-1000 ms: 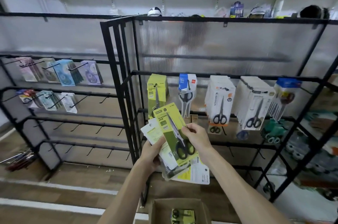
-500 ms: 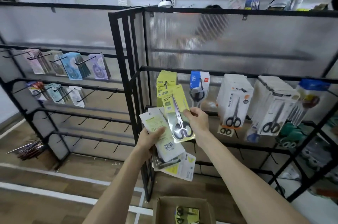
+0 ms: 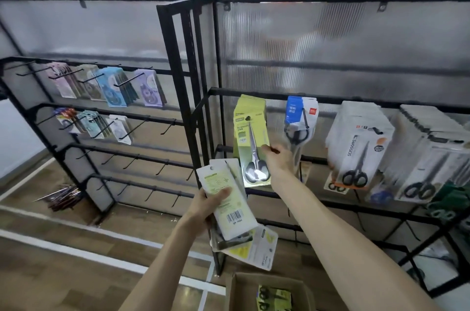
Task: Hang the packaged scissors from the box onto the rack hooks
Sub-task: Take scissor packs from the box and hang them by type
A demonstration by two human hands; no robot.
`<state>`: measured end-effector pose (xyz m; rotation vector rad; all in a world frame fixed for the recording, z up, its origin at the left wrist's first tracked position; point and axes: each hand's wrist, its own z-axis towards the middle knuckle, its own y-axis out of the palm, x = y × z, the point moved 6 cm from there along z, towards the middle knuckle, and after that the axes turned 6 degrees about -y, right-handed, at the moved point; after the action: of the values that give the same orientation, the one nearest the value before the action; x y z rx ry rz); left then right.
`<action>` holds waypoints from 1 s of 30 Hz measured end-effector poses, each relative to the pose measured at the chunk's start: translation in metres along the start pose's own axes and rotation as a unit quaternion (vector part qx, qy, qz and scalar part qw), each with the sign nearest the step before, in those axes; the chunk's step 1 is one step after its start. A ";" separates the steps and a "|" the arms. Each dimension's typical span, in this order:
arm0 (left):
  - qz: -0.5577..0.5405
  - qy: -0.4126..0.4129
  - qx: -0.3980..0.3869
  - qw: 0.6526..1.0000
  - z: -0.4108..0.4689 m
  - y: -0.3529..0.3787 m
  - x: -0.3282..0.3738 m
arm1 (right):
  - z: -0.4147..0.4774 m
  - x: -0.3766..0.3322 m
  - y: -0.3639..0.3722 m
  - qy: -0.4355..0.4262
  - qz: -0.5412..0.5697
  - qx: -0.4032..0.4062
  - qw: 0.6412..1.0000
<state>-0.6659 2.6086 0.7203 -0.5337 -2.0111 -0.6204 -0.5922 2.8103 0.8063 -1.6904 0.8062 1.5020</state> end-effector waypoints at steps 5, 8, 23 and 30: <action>-0.002 -0.030 -0.003 1.000 0.015 -0.017 -0.007 | 0.008 0.004 0.017 0.025 -0.039 0.027 0.999; -0.015 -0.039 -0.010 0.999 0.016 -0.026 -0.012 | 0.015 0.009 0.020 0.023 -0.114 0.041 0.992; -0.032 -0.041 -0.047 0.998 -0.015 0.001 -0.006 | -0.113 0.040 0.033 0.044 -0.173 -0.173 0.969; -0.043 -0.020 -0.078 0.996 -0.033 0.035 0.011 | -0.108 0.027 -0.012 0.047 -0.063 -0.041 0.996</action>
<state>-0.6286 2.6163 0.7517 -0.5577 -2.0416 -0.8308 -0.5206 2.7267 0.7874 -1.8492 0.6819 1.3953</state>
